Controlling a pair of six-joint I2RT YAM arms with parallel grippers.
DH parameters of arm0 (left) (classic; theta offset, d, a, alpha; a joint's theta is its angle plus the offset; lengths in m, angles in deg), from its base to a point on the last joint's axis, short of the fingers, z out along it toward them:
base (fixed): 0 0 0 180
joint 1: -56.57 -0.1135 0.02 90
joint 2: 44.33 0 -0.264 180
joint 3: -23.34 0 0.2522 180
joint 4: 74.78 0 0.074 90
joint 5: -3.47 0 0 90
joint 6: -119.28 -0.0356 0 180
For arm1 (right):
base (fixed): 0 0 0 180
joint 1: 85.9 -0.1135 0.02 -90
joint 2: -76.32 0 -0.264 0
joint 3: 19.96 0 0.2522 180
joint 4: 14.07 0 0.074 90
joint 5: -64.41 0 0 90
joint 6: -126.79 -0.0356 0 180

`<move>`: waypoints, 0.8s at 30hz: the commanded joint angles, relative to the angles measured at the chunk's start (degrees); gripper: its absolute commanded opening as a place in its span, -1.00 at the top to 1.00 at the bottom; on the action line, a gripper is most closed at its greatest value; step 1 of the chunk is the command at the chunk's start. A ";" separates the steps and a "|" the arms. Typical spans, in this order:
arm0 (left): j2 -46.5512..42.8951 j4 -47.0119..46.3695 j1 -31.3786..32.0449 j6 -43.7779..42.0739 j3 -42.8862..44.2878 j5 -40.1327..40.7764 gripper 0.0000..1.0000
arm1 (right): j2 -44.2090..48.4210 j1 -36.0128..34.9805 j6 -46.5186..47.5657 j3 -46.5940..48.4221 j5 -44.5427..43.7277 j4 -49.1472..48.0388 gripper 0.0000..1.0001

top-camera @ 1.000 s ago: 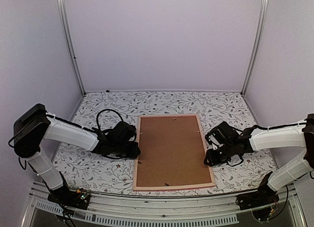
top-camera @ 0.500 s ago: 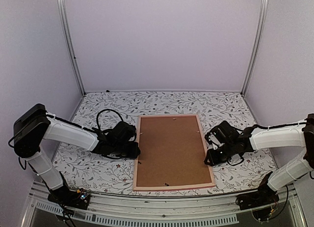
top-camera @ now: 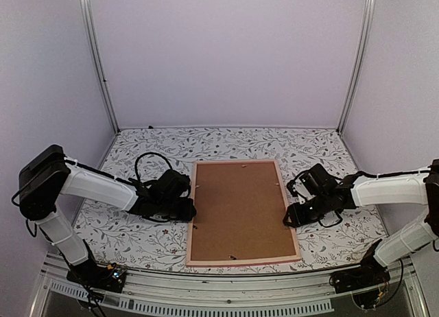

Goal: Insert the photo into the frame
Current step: Press the fastener onto the backboard, then rotate the photo frame at the center of the board.

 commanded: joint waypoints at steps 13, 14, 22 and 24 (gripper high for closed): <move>-4.01 5.52 -0.59 -1.96 1.39 0.06 0.04 | 0.96 0.51 -4.26 0.21 -0.21 1.32 0.01; -4.54 5.44 -0.62 -1.91 1.34 0.07 -0.02 | 0.57 0.54 -4.36 0.39 -0.47 1.22 0.03; -7.74 6.03 -0.98 -1.87 0.62 0.01 -0.25 | -5.56 0.93 -3.85 4.60 -2.83 1.38 0.15; -8.59 6.54 -1.14 -2.09 0.46 0.24 -0.28 | -7.17 1.51 -3.14 5.84 -3.09 1.42 0.18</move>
